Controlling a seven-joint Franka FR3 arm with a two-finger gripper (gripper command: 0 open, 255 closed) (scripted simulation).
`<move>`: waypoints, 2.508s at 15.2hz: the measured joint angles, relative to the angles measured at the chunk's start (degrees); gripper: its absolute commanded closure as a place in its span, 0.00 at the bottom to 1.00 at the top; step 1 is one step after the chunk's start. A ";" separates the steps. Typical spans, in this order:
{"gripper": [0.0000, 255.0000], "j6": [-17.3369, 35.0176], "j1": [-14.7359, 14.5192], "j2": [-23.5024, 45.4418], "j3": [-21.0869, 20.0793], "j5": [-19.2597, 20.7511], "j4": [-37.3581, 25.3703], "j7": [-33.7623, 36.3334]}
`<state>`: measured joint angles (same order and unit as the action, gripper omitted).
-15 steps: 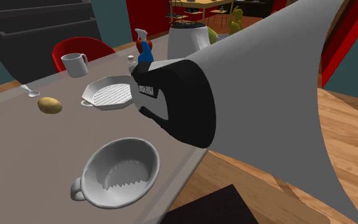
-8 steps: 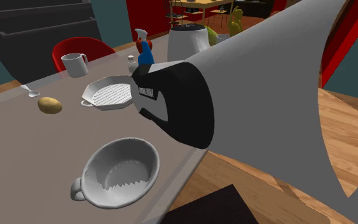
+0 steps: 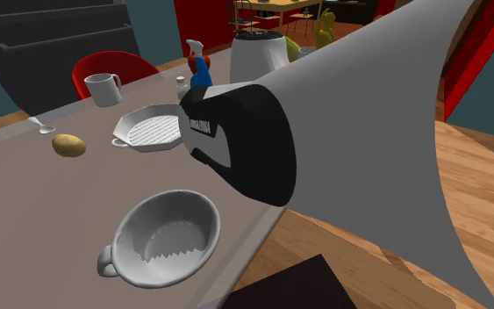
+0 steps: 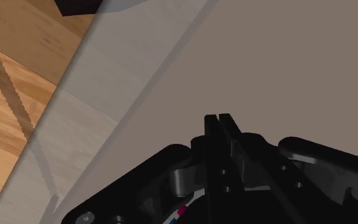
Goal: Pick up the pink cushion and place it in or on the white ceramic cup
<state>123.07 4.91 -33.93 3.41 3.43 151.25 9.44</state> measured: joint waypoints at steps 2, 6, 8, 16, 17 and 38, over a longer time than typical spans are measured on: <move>0.00 -0.03 -0.01 0.00 -0.03 0.00 0.00 0.05; 0.00 -2.70 2.76 4.42 -4.55 2.59 -5.83 9.61; 0.00 -5.71 5.34 9.45 -8.13 5.46 -12.15 18.51; 0.00 -7.11 8.58 17.20 -11.88 10.53 -17.95 31.70; 0.00 -6.31 8.70 17.51 -11.78 10.72 -17.48 31.77; 1.00 -6.76 8.76 17.27 -11.65 10.68 -17.77 31.49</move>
<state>116.30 13.68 -16.67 -8.24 14.11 133.48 40.93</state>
